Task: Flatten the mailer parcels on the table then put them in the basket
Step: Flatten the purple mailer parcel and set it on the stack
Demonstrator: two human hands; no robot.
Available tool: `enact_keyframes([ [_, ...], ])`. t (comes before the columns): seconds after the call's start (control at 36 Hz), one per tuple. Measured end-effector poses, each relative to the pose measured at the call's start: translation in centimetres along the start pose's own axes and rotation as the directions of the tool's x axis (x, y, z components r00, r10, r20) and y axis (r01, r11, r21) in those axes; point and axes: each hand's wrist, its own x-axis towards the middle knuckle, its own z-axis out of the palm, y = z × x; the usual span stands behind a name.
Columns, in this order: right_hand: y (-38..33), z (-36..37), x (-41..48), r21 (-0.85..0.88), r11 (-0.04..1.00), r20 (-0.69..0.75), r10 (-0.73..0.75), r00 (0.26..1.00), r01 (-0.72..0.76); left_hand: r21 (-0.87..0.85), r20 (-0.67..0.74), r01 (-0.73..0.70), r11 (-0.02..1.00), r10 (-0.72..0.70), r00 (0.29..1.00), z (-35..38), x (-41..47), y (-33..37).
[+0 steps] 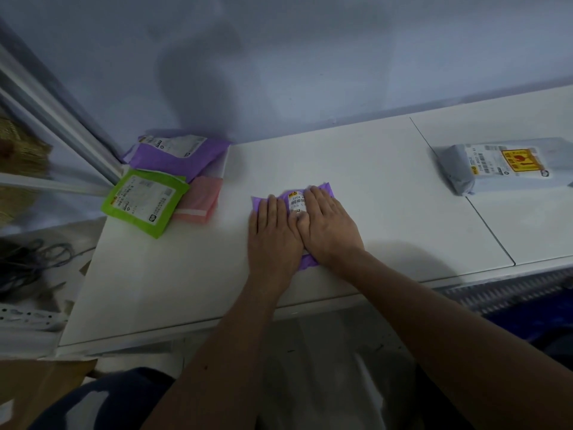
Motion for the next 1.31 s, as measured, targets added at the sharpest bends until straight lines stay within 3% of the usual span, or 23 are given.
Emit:
enact_keyframes([
  [0.36, -0.3, 0.2, 0.3, -0.026, 1.0, -0.032, -0.009, 0.999, 0.008, 0.03, -0.049, 0.005, 1.0, -0.003, 0.999, 0.2, 0.1, -0.1],
  [0.42, -0.4, 0.0, 0.4, -0.038, 0.998, -0.061, -0.052, 0.997, 0.05, -0.03, -0.128, 0.016, 0.999, -0.02, 0.992, -0.2, -0.1, 0.1],
  [0.53, -1.2, -0.6, 1.3, 0.012, 0.988, -0.064, -0.15, 0.987, 0.151, -0.249, -0.339, -0.111, 0.962, 0.02, 0.941, -1.4, 0.6, -0.1],
  [0.61, -1.9, -0.9, 1.9, 0.055, 0.985, -0.056, -0.158, 0.986, 0.161, -0.412, -0.391, -0.157, 0.897, -0.018, 0.92, -2.0, 1.1, -0.6],
  [0.69, -2.0, -0.7, 1.9, 0.058, 0.981, -0.052, -0.18, 0.982, 0.183, -0.47, -0.293, -0.109, 0.876, -0.039, 0.955, -1.8, 0.9, -0.9],
  [0.83, -0.8, 0.0, 1.5, 0.01, 0.982, -0.063, -0.187, 0.98, 0.188, -0.251, -0.137, -0.168, 0.953, 0.137, 0.981, -1.0, 1.0, -1.3],
  [1.0, -0.6, 0.4, 1.7, -0.046, 0.977, -0.036, -0.211, 0.977, 0.209, -0.132, 0.02, -0.192, 0.973, 0.196, 0.98, -1.3, 1.2, -1.3],
  [1.14, -0.1, 1.3, 2.2, -0.057, 0.966, -0.087, -0.257, 0.962, 0.253, -0.091, 0.037, -0.178, 0.98, 0.182, 0.983, 0.0, 1.4, -1.8],
  [1.31, -0.1, 1.0, 2.0, -0.093, 0.962, -0.049, -0.263, 0.964, 0.258, -0.037, 0.07, -0.169, 0.985, 0.171, 0.983, -0.2, 1.2, -1.6],
])
